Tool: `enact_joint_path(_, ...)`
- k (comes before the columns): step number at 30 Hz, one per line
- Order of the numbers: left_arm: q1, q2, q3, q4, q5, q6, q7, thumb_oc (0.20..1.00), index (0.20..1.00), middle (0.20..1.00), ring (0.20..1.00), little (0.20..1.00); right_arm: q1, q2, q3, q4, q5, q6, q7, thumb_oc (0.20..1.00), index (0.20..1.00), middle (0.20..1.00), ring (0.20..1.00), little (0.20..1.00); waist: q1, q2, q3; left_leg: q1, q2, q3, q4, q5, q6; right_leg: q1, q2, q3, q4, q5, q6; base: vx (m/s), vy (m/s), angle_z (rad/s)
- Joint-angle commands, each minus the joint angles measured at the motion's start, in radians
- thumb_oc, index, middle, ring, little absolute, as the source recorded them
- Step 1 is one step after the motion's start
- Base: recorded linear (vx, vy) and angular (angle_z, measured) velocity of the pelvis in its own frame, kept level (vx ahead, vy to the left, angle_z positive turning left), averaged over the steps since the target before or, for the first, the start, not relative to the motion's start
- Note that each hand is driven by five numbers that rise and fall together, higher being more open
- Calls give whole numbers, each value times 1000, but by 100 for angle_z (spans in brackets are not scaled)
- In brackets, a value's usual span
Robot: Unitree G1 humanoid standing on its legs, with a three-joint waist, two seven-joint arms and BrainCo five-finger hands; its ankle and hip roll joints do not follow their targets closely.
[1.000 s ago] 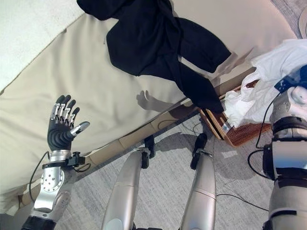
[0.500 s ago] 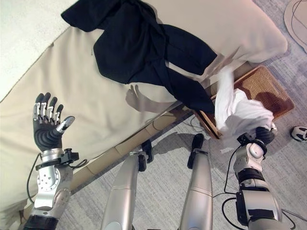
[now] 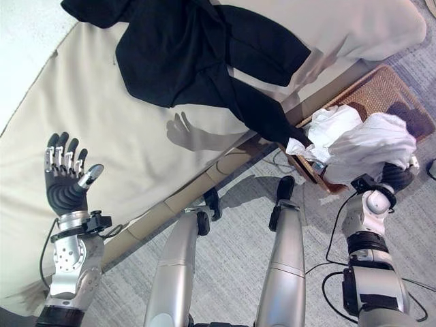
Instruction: Pick up clothes into the bucket
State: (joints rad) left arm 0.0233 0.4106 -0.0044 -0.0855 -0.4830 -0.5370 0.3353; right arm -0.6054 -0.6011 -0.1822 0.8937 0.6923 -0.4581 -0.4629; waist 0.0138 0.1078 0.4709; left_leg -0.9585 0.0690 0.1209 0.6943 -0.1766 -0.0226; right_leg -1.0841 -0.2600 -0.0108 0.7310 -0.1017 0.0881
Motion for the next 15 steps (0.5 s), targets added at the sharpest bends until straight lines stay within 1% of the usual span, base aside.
enact_joint_path(1, 33, 7, 79, -58, 45, -70, 7, 1000, 1000, 1000, 1000, 1000, -39, -102, 24, -71, -49, -74, -33, 200, 200, 200, 200, 200, -26, 18, -50, -35, 20, -59, -64, 59, -52, 30, -16, 32, -64, 34, 65, -2, -25, -3)
enact_joint_path(3, 35, 8, 79, -60, 43, -72, 5, 1000, 1000, 1000, 1000, 1000, -50, -110, 28, -72, -54, -75, -37, 200, 200, 200, 200, 200, -25, 18, -50, -37, 21, -60, -67, 60, -52, 29, -16, 32, -66, 35, 65, 0, 0, 0)
enact_joint_path(4, 38, 10, 76, -66, 37, -74, 1, 1000, 1000, 1000, 1000, 1000, -85, -138, 41, -57, -59, -74, -43, 200, 200, 200, 200, 200, -20, 18, -56, -40, 22, -61, -74, 64, -54, 25, -15, 28, -68, 37, 66, 0, 0, 0)
enact_joint_path(5, 39, 12, 75, -68, 37, -73, 0, 1000, 1000, 1000, 1000, 1000, -98, -147, 45, -55, -57, -73, -44, 200, 200, 200, 200, 200, -19, 18, -58, -41, 23, -63, -80, 67, -55, 23, -15, 26, -69, 36, 67, -78, -28, 0)
enact_joint_path(6, 40, 10, 80, -73, 37, -74, 4, 1000, 1000, 1000, 1000, 1000, -107, -151, 52, -80, -68, -80, -55, 200, 200, 200, 200, 200, -21, 16, -54, -53, 22, -60, -93, 101, -49, 12, -14, 25, -83, 69, 60, 0, 0, 0)
enact_joint_path(7, 40, 10, 82, -78, 41, -71, 5, 1000, 1000, 1000, 1000, 1000, -103, -145, 51, -104, -76, -82, -64, 200, 200, 200, 200, 200, -21, 15, -62, -43, 24, -66, -93, 72, -57, 19, -13, 25, -74, 38, 67, 0, 0, 0)
enact_joint_path(9, 32, 16, 72, -73, 41, -77, 4, 1000, 1000, 1000, 1000, 1000, -130, -160, 60, -66, -61, -86, -61, 200, 200, 200, 200, 200, -16, 17, -65, -50, 24, -69, -99, 79, -59, 14, -14, 23, -77, 39, 66, 55, -22, 2)
enact_joint_path(10, 33, 19, 67, -75, 36, -80, 3, 1000, 1000, 1000, 1000, 1000, -147, -163, 70, -41, -49, -83, -60, 200, 200, 200, 200, 200, -12, 18, -65, -53, 23, -71, -92, 73, -60, 10, -14, 24, -68, 32, 66, -77, -17, 3)
enact_joint_path(11, 35, 19, 66, -82, 35, -79, 3, 1000, 1000, 1000, 1000, 1000, -154, -158, 75, -30, -46, -80, -58, 200, 200, 200, 200, 200, -13, 19, -57, -70, 22, -68, -94, 103, -54, -4, -14, 24, -73, 60, 59, 12, -21, 4)
enact_joint_path(12, 42, 18, 67, -85, 35, -77, 5, 956, 956, 956, 956, 956, -149, -150, 80, -25, -45, -75, -57, 200, 200, 200, 200, 200, -12, 20, -62, -65, 22, -73, -85, 71, -60, 0, -11, 26, -58, 28, 63, 0, 0, 0)
enact_joint_path(15, 44, 17, 59, -94, 34, -74, 4, 959, 959, 959, 959, 959, -153, -123, 87, 35, -25, -62, -49, 200, 200, 200, 200, 200, -10, 27, -53, -94, 17, -77, -54, 64, -60, -26, -8, 30, -26, 18, 58, 31, -13, 2)
